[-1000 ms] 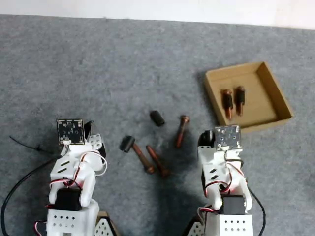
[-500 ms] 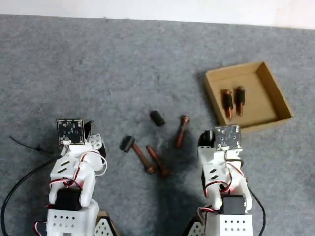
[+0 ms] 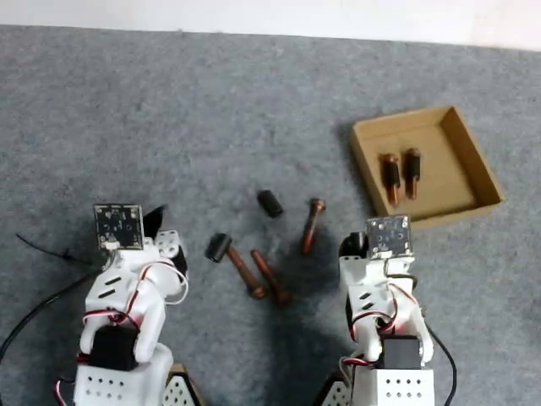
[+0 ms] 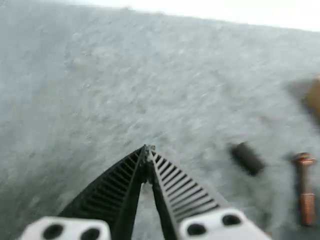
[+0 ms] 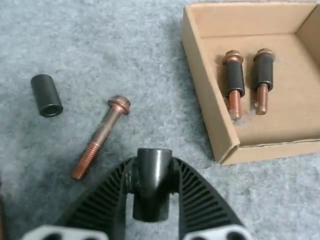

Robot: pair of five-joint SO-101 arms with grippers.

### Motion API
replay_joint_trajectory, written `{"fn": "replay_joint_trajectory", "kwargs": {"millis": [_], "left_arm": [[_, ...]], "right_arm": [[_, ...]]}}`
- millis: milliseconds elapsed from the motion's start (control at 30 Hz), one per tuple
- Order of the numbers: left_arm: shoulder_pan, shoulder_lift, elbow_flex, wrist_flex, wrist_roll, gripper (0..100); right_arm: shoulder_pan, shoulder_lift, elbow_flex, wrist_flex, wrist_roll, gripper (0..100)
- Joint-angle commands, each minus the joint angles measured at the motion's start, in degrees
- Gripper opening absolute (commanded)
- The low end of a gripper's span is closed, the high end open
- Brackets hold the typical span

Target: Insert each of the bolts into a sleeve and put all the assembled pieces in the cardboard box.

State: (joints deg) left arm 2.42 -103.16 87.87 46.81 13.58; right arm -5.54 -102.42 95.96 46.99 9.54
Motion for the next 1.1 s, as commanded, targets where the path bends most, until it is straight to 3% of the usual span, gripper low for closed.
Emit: {"fn": "replay_joint_trajectory", "kwargs": {"millis": [0, 233, 500, 667, 867, 1067], "left_arm": [[5.1, 4.8, -7.5, 0.2, 0.7, 1], [12.1, 37.7, -23.6, -6.2, 0.7, 1], [24.1, 70.5, -43.9, -7.6, 0.6, 1], [29.1, 81.4, -46.7, -8.4, 0.5, 3], [31.5, 87.0, -46.9, -11.5, 0.6, 27], [31.6, 96.0, -47.6, -23.7, 0.9, 21]], "right_arm": [[0.7, -1.4, 6.7, 0.0, 0.5, 0.3], [0.7, -1.5, 6.7, 0.0, 0.5, 0.3], [0.8, -1.5, 6.7, 0.0, 0.5, 0.3], [0.8, -1.5, 6.7, -0.1, 0.5, 0.3], [0.8, -1.5, 6.7, -0.8, 0.5, 0.3], [0.8, -1.5, 6.7, -0.9, 0.5, 0.3]]}}
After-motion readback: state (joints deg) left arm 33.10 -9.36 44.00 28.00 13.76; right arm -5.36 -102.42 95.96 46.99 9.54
